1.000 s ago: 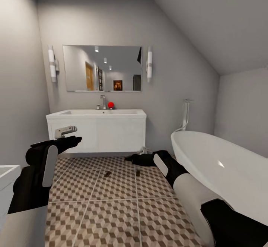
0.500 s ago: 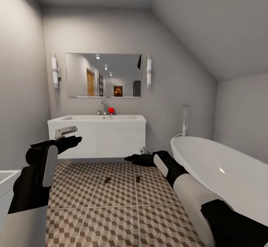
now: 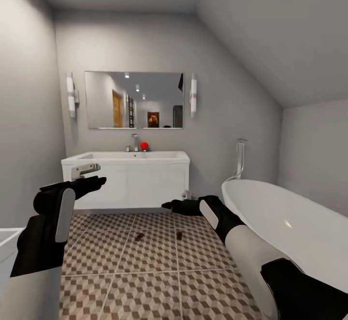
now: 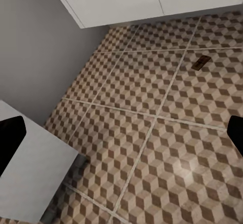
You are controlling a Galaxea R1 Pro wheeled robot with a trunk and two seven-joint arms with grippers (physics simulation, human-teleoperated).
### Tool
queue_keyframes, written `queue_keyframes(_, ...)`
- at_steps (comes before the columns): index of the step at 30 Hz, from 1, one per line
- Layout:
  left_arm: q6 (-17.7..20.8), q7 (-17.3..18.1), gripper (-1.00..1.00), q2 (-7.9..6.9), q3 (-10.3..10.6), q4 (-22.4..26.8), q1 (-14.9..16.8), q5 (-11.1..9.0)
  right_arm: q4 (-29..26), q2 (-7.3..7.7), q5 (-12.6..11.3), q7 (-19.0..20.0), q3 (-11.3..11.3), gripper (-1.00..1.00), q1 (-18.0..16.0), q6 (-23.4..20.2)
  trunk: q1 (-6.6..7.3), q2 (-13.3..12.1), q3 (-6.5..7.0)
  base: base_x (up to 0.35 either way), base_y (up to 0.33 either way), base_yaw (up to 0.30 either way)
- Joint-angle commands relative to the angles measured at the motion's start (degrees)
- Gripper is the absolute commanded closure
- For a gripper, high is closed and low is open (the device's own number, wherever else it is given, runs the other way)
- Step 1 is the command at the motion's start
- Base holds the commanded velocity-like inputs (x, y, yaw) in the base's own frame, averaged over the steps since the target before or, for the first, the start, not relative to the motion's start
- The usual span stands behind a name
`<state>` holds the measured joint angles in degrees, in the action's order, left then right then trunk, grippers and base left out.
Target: Take the four mousetraps from the cabinet in the bathroom and place them on the bathroom floor. Make sure all four end up on the same floor surface, and ensure that at least two of them are either under or directly next to the same bathroom sink.
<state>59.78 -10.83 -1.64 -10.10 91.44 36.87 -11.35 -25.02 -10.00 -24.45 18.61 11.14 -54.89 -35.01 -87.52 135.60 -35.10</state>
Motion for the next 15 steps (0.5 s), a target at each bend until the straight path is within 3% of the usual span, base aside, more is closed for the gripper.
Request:
queue_keyframes(1,0.22,-0.51,-1.0,-0.02,0.0,0.05,0.04,-0.6,-0.03,0.0,0.11,0.11,0.05,-1.0,-0.04,-0.17,0.24,-0.38,0.11,0.0,0.0,0.0)
queue_keyframes(15,0.22,-0.51,-1.0,-0.03,0.0,0.05,0.04,-0.6,0.0,0.0,0.1,0.1,0.14,-1.0,0.0,-0.15,3.31,-5.99,2.62,0.0,0.0,0.0)
